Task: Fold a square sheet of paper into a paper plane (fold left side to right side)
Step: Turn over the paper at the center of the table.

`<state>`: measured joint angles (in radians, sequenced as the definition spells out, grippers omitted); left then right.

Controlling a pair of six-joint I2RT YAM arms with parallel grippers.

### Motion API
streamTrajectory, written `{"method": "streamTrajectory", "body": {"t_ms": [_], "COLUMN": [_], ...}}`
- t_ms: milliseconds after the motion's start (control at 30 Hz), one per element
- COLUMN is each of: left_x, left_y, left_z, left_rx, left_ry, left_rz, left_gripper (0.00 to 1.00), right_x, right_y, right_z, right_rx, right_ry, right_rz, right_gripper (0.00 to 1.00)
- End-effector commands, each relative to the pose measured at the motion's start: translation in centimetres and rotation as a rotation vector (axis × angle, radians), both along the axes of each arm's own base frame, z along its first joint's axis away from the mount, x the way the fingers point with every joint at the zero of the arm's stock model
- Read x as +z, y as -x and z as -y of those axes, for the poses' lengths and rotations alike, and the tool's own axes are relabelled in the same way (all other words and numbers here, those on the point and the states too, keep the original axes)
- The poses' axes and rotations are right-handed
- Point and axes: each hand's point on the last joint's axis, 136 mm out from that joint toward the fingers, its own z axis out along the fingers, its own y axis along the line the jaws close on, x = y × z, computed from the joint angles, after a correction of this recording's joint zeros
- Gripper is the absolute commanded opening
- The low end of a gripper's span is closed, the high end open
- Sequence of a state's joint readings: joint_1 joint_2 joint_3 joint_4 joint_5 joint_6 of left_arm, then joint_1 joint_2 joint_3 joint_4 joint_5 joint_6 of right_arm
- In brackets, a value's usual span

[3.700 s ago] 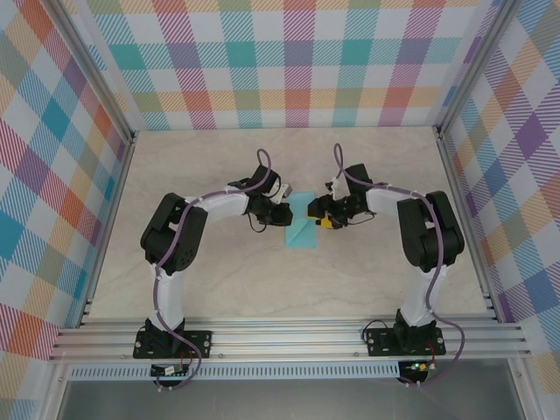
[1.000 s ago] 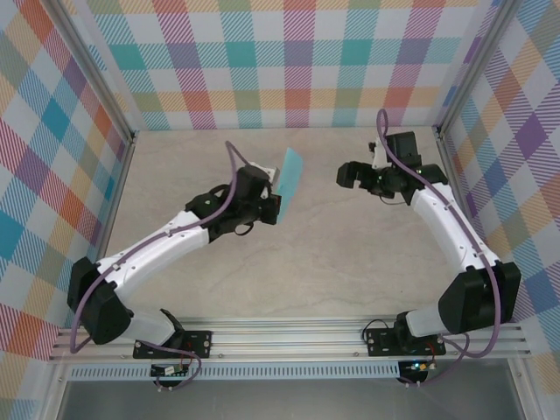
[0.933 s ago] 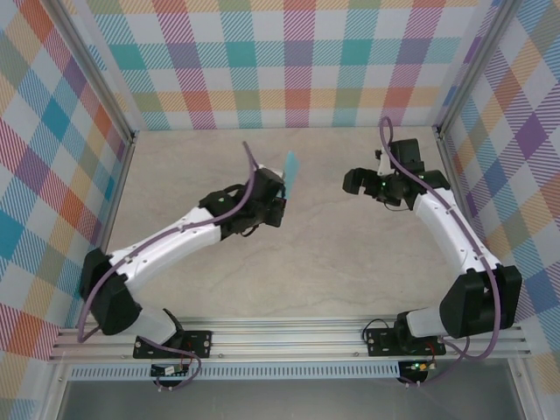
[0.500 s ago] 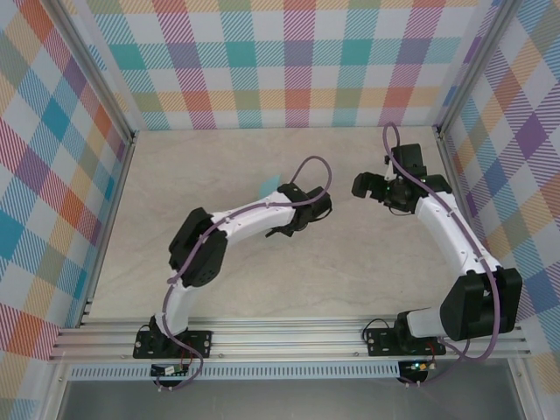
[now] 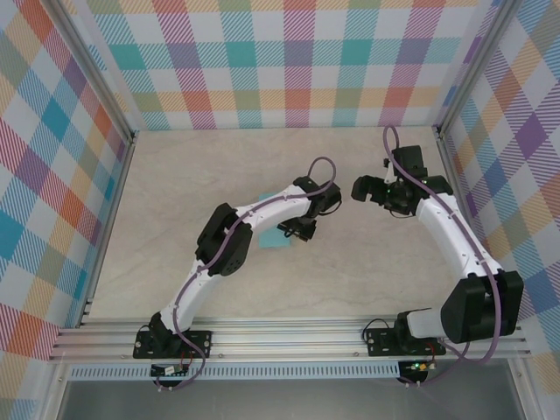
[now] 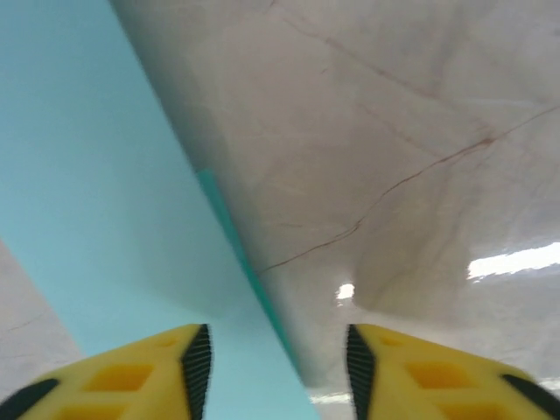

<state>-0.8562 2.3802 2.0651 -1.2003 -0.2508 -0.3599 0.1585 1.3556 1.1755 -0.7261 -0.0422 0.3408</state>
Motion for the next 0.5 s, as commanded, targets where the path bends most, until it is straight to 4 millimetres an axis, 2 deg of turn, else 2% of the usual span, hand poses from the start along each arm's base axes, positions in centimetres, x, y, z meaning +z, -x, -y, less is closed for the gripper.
{"method": "streamTrajectory", "body": {"t_ms": [0, 100, 167, 233, 367, 467], "left_x": [3.1, 6.2, 8.1, 9.4, 9.9, 8.9], "left_y": [-0.1, -0.6, -1.2, -1.7, -2.3, -2.4], "left_z": [1.7, 2.3, 1.0, -1.2, -6.3, -9.4], "left_rx": [-0.002, 0.006, 0.045, 0.099, 0.236, 0.346], "left_ry": [0.203, 0.387, 0.483, 0.567, 0.716, 0.818], "left_rz": [-0.046, -0.011, 0.030, 0.067, 0.117, 0.117], "left_gripper": [0.54, 0.57, 0.61, 0.65, 0.70, 0.71], "right_x": [-1.4, -1.5, -1.7, -2.3, -3.8, -4.9], "right_y": [0.2, -0.2, -0.5, -1.0, -1.8, -2.9], "right_z": [-2.1, -5.0, -6.9, -9.1, -13.8, -17.4], "right_rx": [0.075, 0.141, 0.174, 0.212, 0.320, 0.387], "right_ry": [-0.097, -0.269, -0.377, -0.453, -0.484, -0.488], "right_rz": [-0.044, -0.056, -0.074, -0.100, -0.152, -0.161], "right_gripper": [1.00, 0.99, 0.94, 0.88, 0.79, 0.77]}}
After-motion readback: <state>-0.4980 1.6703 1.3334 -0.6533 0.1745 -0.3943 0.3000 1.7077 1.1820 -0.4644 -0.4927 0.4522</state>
